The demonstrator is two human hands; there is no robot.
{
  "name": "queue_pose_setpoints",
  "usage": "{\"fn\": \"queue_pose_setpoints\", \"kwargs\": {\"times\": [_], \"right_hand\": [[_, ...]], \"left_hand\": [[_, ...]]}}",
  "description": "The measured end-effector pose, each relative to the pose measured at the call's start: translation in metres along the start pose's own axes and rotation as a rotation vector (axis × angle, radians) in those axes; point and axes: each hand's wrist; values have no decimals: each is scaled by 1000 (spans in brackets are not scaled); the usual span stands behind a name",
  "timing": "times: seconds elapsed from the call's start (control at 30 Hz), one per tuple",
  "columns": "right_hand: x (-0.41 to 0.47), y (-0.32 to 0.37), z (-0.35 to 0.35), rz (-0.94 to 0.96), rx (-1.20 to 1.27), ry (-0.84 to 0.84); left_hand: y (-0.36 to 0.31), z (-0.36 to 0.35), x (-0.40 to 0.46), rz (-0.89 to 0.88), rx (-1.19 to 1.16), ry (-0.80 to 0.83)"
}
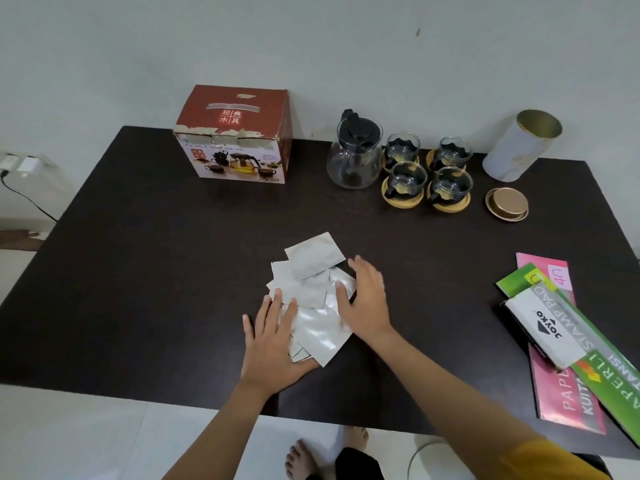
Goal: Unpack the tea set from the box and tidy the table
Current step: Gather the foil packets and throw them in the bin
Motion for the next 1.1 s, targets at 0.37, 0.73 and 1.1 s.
{"fn": "queue_pose_setpoints", "kwargs": {"times": [0.37,0.73,1.1], "right_hand": [[49,13,-24,42,-313,508],[-3,8,8,29,-94,281],[14,14,-24,62,-280,521]], "left_hand": [[-5,5,1,42,27,-1],[-9,4,-3,124,-132,-66],[-9,4,-3,108,-58,-23]]}}
Point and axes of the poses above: each hand's wrist, its own x-axis towards the middle knuckle, its own z-axis out of the back of the hand, y = z × x, and after that the axes turned 1 degree about -z, right-handed
